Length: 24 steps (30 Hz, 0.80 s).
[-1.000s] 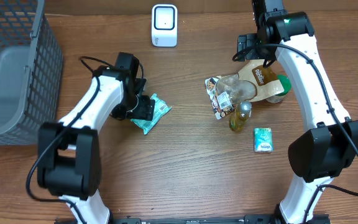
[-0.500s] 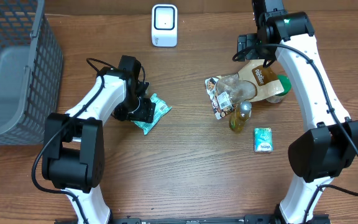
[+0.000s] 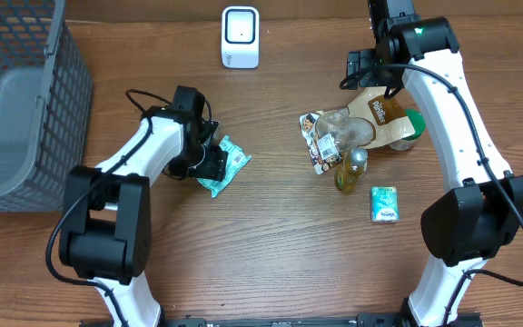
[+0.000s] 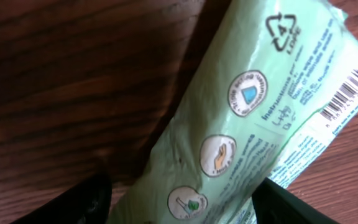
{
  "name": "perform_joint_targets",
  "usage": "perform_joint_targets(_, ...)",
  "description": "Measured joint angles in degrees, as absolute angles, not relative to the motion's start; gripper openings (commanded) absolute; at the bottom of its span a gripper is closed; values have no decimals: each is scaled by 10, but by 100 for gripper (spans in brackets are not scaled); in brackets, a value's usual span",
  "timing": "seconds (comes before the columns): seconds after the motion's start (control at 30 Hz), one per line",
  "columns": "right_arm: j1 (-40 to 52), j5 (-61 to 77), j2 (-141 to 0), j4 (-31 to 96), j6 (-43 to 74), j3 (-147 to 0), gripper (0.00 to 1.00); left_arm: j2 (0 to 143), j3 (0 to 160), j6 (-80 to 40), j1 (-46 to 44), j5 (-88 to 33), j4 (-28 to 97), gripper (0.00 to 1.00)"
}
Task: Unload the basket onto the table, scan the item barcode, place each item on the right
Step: 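Lift the wipes pack with the left gripper and turn it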
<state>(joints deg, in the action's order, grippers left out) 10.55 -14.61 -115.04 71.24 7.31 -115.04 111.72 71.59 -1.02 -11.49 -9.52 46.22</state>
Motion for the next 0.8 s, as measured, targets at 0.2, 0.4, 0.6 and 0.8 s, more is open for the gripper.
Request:
perform_joint_targets(0.2,105,-146,-1150,712,73,-1150,100,1112,704,-9,-115,-125,449,41)
perform_joint_targets(0.4,105,-146,-1150,712,73,-1150,100,1111,704,-8,-114,-133,453,25)
perform_joint_targets(0.6,105,-146,-1150,712,73,-1150,100,1113,724,-8,-113,-134,496,9)
perform_joint_targets(0.8,105,-146,-1150,712,73,-1150,100,1124,767,-8,-113,-125,567,5)
